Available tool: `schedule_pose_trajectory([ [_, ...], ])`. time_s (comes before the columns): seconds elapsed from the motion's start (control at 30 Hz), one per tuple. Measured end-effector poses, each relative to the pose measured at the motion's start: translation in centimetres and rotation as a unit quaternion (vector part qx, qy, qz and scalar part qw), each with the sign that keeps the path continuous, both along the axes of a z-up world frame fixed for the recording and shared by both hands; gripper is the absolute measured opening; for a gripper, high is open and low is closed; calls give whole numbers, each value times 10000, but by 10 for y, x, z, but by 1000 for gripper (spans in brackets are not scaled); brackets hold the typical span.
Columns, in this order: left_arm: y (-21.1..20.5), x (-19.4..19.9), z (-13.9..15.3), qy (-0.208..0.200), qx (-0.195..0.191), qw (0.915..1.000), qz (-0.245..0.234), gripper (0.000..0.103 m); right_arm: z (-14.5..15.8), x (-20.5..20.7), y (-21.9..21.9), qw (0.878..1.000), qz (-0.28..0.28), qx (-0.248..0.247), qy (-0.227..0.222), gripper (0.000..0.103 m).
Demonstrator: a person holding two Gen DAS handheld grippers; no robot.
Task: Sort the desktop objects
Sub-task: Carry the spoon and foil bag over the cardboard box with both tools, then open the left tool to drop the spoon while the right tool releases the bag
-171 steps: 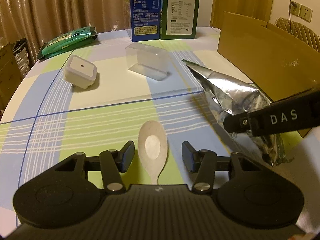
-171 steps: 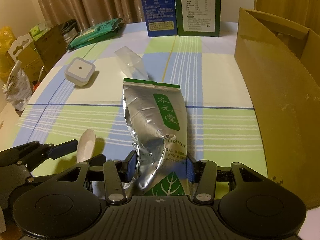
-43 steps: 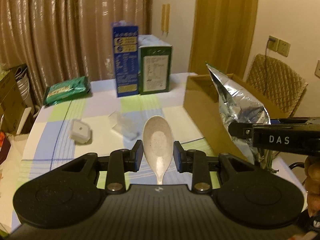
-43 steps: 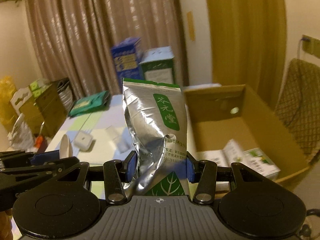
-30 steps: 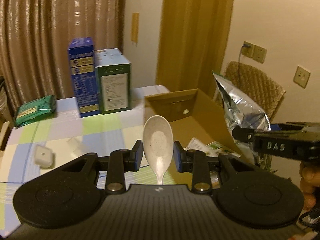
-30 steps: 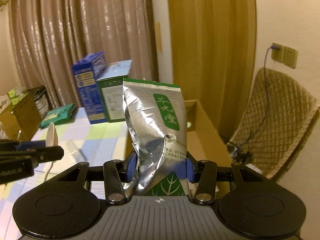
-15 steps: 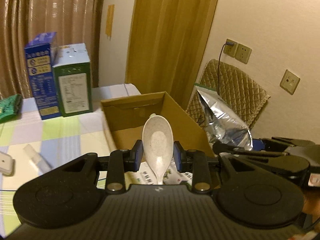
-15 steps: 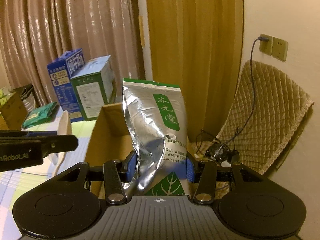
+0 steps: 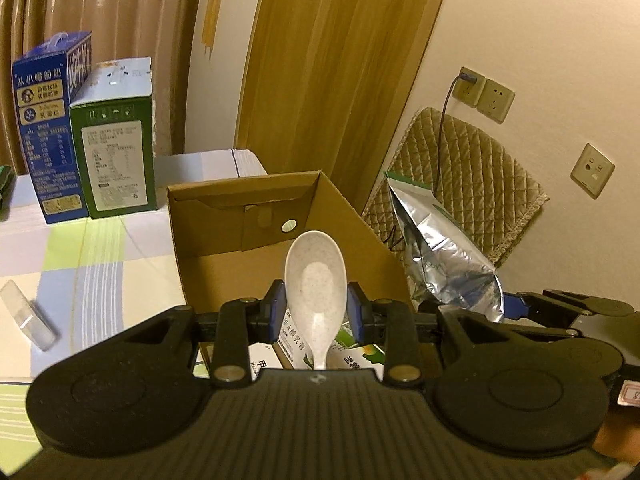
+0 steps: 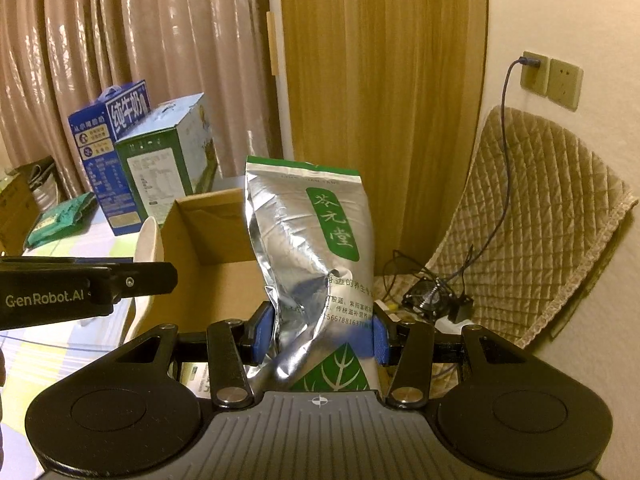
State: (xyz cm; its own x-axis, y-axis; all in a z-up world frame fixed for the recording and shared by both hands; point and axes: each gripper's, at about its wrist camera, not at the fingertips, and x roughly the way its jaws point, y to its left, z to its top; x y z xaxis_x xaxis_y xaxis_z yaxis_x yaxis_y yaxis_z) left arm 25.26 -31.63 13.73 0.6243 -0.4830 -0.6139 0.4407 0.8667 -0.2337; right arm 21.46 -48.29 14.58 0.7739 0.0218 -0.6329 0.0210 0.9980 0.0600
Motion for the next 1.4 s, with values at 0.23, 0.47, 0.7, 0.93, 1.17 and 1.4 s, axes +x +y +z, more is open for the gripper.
schedule_pose_trajectory([
  [0.23, 1, 15, -12, 72, -39, 9999, 121, 35, -8, 9, 2, 10000, 19, -1, 59, 46],
  [0.47, 16, 20, -16, 22, 62, 9997, 241, 43, -14, 13, 8, 9999, 74, 5, 126, 46],
  [0.7, 29, 18, -12, -110, 210, 9992, 312, 51, -14, 15, 17, 9998, 140, -5, 133, 46],
  [0.93, 44, 15, -12, -189, 270, 9986, 412, 67, -17, 22, 25, 9993, 216, 213, 207, 46],
  [1.17, 63, 17, -9, -299, 284, 9971, 635, 91, -18, 36, 26, 9979, 192, 609, 65, 75],
  [1.4, 78, 14, -13, -411, 360, 9950, 838, 101, -13, 34, 23, 9987, 43, 491, -123, 87],
])
